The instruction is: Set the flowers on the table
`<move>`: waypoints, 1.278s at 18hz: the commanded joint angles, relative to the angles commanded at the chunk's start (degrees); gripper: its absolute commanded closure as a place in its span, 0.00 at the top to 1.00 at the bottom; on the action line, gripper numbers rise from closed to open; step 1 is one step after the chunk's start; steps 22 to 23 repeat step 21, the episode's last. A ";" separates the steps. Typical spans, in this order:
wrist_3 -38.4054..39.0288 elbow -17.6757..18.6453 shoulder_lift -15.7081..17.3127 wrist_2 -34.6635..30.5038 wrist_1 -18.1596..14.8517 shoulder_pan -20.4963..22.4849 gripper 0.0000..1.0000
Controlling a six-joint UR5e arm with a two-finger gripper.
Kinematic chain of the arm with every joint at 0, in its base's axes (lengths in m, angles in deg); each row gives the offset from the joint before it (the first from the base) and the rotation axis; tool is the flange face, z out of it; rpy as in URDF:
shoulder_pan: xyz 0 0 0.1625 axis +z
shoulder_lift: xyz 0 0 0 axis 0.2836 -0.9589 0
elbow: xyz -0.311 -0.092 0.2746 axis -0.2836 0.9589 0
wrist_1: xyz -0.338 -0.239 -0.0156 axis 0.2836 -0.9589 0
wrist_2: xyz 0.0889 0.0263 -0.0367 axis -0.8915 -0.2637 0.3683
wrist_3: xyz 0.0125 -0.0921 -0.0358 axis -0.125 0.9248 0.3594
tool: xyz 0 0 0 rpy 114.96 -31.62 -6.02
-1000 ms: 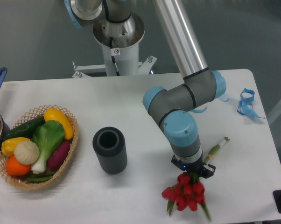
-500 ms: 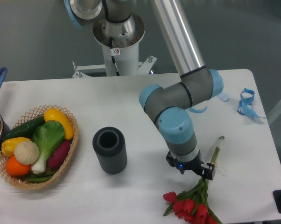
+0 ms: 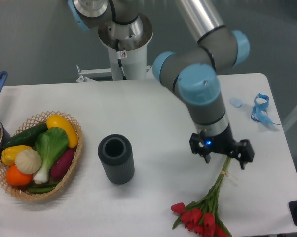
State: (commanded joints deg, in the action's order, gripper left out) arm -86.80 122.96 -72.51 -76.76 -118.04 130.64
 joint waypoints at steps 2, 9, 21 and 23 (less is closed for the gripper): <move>-1.48 0.00 2.11 2.98 -3.08 2.81 1.00; -13.36 0.44 5.36 7.91 -9.94 9.32 1.00; -15.21 0.96 5.72 9.76 -12.59 10.29 1.00; -15.21 0.96 5.72 9.76 -12.59 10.29 1.00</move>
